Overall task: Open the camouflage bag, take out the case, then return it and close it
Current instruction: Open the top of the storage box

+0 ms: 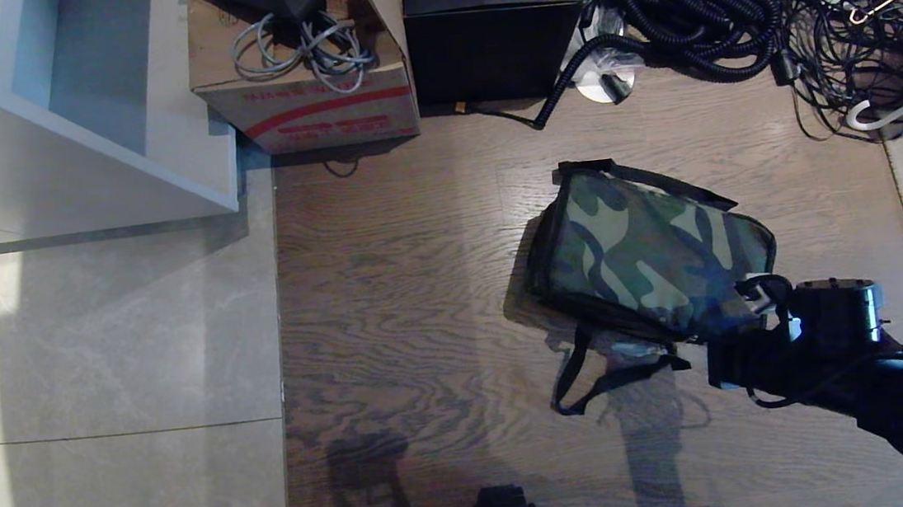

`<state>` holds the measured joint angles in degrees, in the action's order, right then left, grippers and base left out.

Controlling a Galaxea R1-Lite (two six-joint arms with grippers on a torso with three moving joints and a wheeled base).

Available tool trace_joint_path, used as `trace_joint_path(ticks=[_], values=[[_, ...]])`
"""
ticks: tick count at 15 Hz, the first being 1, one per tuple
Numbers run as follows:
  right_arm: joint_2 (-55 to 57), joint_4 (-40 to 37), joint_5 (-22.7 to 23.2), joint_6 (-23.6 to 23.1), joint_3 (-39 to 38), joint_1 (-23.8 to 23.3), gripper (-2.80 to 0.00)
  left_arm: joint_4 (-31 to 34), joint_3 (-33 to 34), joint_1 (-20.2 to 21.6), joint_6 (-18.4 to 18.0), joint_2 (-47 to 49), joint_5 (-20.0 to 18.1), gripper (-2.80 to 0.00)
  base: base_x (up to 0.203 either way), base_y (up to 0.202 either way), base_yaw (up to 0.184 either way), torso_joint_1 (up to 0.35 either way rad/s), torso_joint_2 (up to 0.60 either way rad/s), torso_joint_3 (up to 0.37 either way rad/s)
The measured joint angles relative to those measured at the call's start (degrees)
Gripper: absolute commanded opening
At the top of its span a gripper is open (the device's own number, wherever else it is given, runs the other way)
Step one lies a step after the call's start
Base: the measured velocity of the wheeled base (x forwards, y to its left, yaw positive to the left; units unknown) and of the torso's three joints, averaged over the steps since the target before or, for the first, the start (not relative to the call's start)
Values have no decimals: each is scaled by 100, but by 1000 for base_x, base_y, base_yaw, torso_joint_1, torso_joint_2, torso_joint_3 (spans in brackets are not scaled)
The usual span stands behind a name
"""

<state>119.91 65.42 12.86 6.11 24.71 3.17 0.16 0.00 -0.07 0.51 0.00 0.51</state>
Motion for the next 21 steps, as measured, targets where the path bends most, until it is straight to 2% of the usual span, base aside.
trace_joint_path(ticks=[5,8,9,11,14,20,21], values=[[-1,-124,300,165,9,111,0,2,0,-2,1,0,0,-280,0,0,0,0,0,0],[142,8,345,971,272,411,0,2,0,-2,0,0,0,-280,0,0,0,0,0,0],[216,51,347,1081,327,474,0,2,0,-2,0,0,-2,-280,0,0,0,0,0,0],[397,178,328,1055,414,545,0,2,0,-2,0,0,0,-280,0,0,0,0,0,0],[581,380,262,612,480,553,0,2,0,-2,0,0,0,-280,0,0,0,0,0,0],[764,849,148,945,502,611,0,2,0,-2,0,0,0,-280,0,0,0,0,0,0],[790,866,106,940,507,614,-280,-1,0,-2,-2,0,-2,-280,0,0,0,0,0,0]])
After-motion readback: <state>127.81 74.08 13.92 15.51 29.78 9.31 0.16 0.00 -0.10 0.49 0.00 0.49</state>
